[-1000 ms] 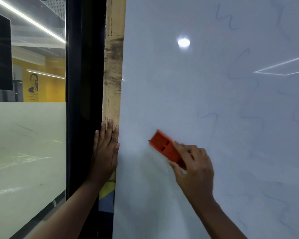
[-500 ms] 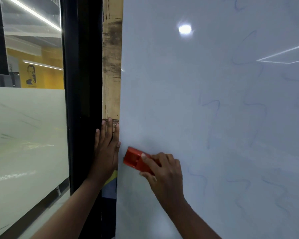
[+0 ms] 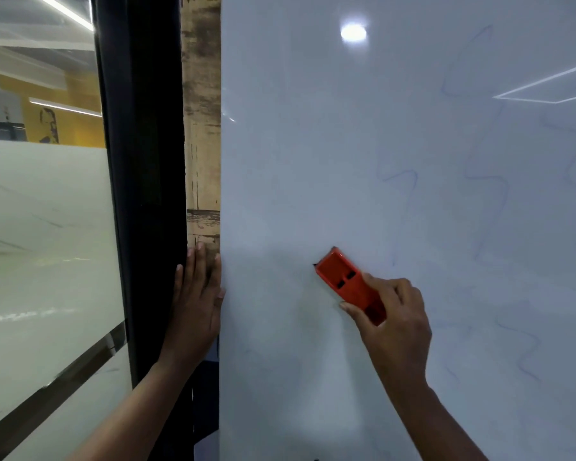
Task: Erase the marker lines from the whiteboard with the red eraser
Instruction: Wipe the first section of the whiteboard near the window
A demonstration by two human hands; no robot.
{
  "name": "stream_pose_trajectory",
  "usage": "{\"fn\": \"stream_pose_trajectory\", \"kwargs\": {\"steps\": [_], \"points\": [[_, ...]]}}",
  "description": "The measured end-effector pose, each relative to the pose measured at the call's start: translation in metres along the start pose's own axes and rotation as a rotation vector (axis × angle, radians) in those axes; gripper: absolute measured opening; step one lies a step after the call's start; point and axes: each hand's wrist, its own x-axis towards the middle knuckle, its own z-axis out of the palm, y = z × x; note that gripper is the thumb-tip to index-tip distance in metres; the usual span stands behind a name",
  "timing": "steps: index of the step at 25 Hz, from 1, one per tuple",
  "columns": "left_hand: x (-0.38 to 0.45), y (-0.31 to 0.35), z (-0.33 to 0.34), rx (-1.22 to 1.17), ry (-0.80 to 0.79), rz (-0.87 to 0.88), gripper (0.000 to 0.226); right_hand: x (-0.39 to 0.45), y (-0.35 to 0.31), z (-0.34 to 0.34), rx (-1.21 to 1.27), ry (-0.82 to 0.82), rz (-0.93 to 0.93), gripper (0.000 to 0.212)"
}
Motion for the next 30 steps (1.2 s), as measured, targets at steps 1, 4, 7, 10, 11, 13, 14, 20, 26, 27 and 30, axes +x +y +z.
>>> {"fn": "stream_pose_trajectory", "kwargs": {"steps": [1,4,7,10,11,13,14,20,26,27,30], "points": [[-0.003,0.0,0.001,-0.006,-0.002,-0.003,0.069,-0.006,0.002,0.0,0.01,0.007,0.013,0.056],[-0.004,0.002,0.004,-0.016,0.004,-0.011,0.069,-0.015,-0.005,0.01,0.052,0.006,0.02,0.054],[-0.007,0.002,0.004,-0.01,0.0,-0.013,0.069,-0.03,-0.025,0.032,0.046,-0.073,-0.096,0.059],[-0.015,0.002,0.004,-0.024,-0.024,-0.017,0.071,-0.064,-0.043,0.061,-0.046,-0.197,-0.266,0.066],[-0.018,0.002,0.004,-0.024,-0.039,-0.022,0.071,-0.076,-0.047,0.067,-0.076,-0.23,-0.319,0.067],[-0.023,0.0,0.003,-0.009,-0.07,-0.03,0.073,-0.09,-0.05,0.073,-0.096,-0.268,-0.389,0.066],[-0.025,-0.001,0.004,0.001,-0.078,-0.029,0.074,-0.09,-0.05,0.072,-0.096,-0.277,-0.415,0.065],[-0.034,-0.003,0.005,0.018,-0.096,0.001,0.072,-0.057,-0.014,0.034,-0.036,-0.115,-0.186,0.062],[-0.046,0.002,0.006,0.022,-0.138,-0.022,0.071,-0.07,-0.001,0.022,-0.013,-0.108,-0.004,0.059],[-0.047,0.002,0.006,0.022,-0.14,-0.026,0.072,-0.069,-0.01,0.028,-0.007,-0.127,-0.034,0.06],[-0.047,0.002,0.004,0.005,-0.149,-0.031,0.076,-0.071,-0.041,0.055,-0.036,-0.2,-0.17,0.063]]}}
